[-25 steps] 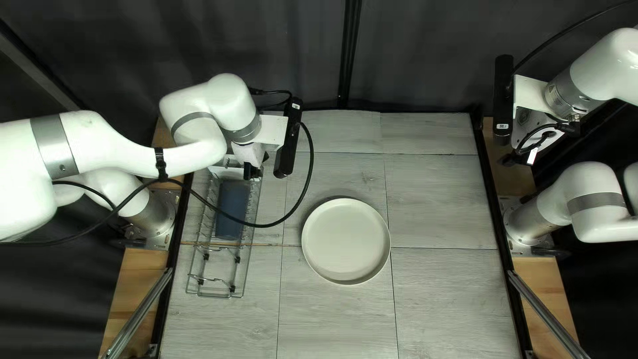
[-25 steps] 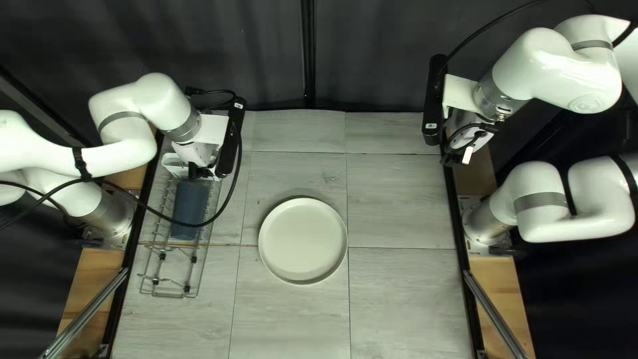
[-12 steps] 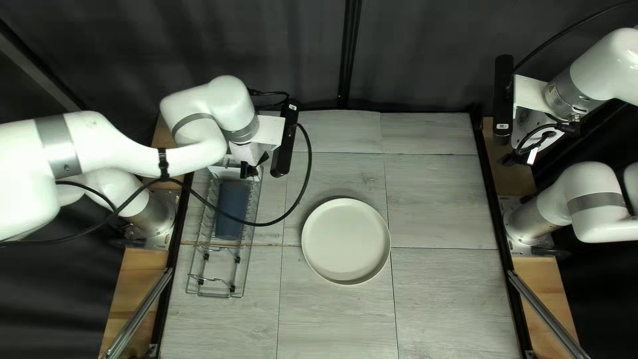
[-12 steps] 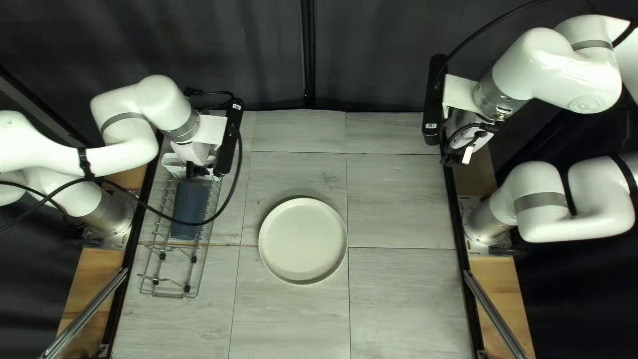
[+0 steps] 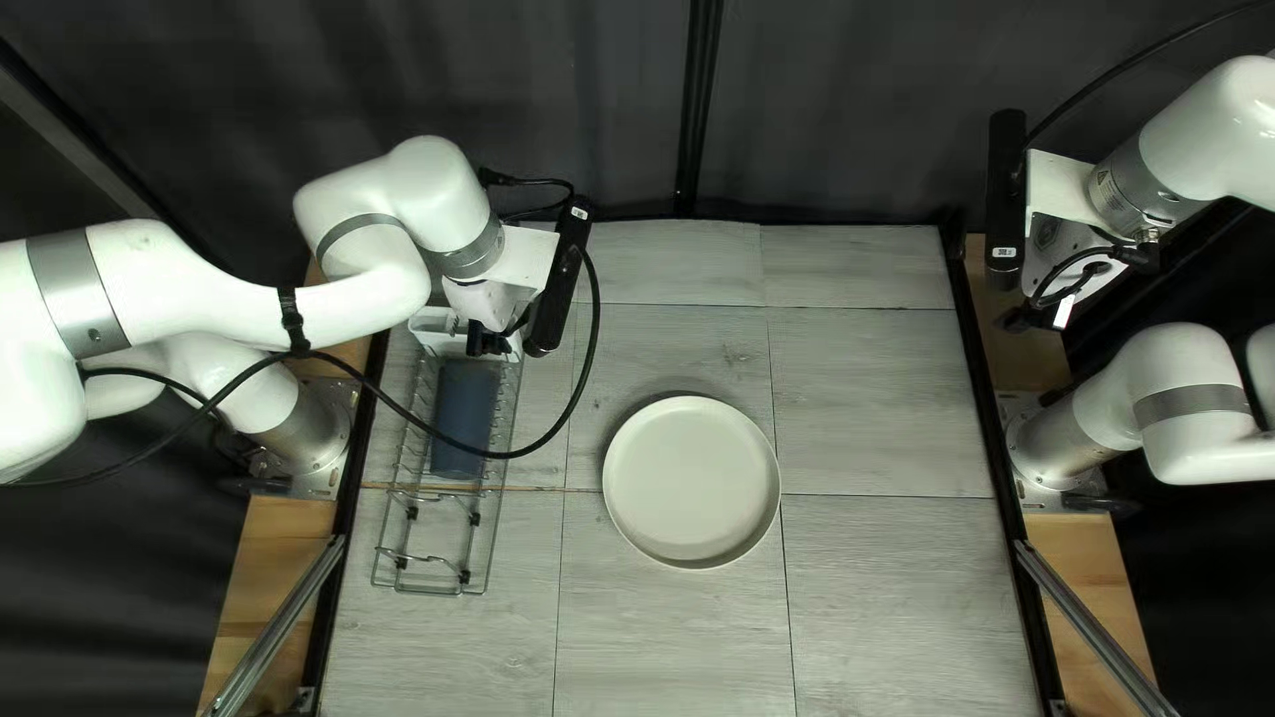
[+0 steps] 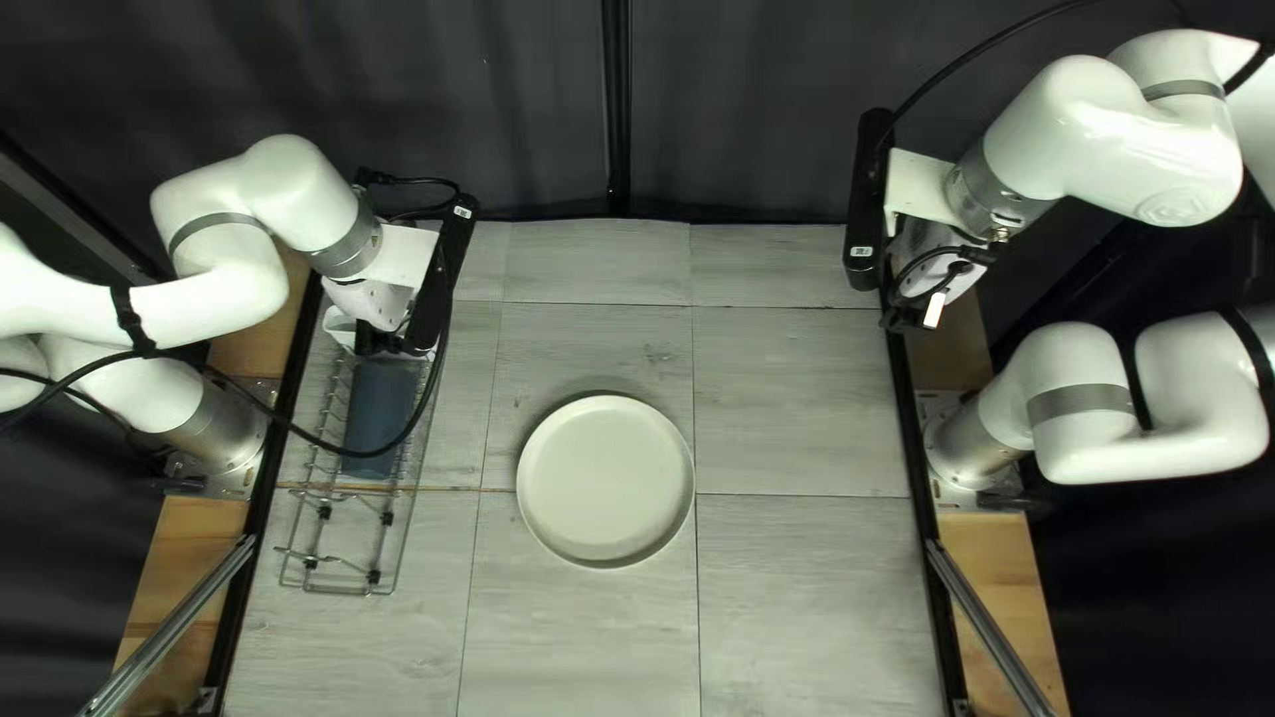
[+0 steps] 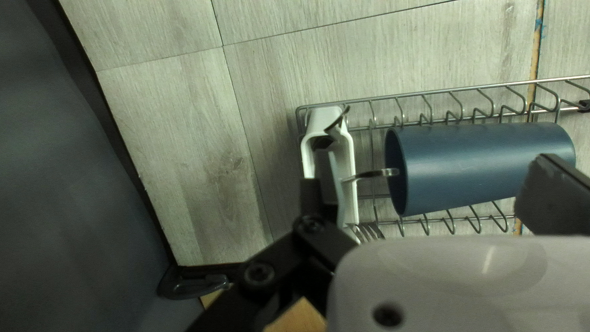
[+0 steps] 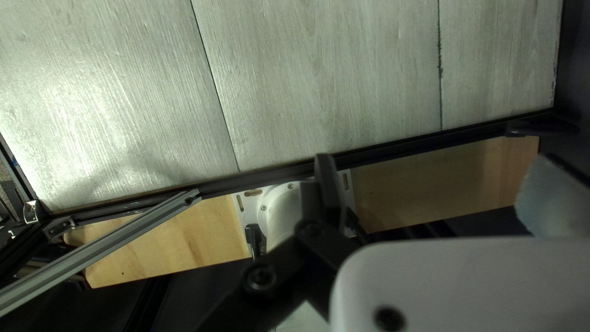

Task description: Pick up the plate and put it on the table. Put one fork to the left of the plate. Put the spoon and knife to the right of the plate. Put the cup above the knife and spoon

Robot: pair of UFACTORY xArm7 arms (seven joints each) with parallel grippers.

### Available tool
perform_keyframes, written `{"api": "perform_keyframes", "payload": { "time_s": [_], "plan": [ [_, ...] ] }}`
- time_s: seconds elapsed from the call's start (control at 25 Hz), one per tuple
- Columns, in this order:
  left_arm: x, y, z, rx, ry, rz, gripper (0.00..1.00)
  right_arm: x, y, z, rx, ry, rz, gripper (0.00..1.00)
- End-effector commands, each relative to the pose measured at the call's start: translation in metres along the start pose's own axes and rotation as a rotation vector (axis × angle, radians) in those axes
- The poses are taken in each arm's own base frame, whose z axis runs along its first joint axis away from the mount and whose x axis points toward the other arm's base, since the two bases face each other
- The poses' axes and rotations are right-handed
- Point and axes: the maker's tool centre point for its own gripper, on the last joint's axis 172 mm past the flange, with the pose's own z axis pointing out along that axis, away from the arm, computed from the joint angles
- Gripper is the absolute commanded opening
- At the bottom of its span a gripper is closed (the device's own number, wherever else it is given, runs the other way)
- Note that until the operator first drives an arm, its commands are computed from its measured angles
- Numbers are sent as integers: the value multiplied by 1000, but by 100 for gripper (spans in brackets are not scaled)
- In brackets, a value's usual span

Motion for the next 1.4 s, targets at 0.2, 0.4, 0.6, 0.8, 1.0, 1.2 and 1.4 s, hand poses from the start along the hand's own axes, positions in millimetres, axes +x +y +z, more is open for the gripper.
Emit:
{"api": "perform_keyframes", "payload": {
  "time_s": [0.2, 0.4, 0.6, 0.8, 1.0, 1.2, 1.4],
  "plan": [
    [0, 0, 0, 0, 0, 0, 100, 0, 0, 0, 0, 0, 0, 100],
    [10, -10, -2, -4, 33, -114, 100, 0, 0, 0, 0, 0, 0, 100],
    [25, -10, -10, 5, 128, -439, 100, 0, 0, 0, 0, 0, 0, 100],
    [39, -17, 0, 37, 157, -782, 100, 0, 0, 0, 0, 0, 0, 100],
    [52, -17, -2, 69, 119, -942, 100, 0, 0, 0, 0, 0, 0, 100],
    [52, -17, -2, 69, 119, -942, 100, 0, 0, 0, 0, 0, 0, 100],
    [37, -16, -2, 123, 118, -1046, 100, 0, 0, 0, 0, 0, 0, 100]
  ]
}}
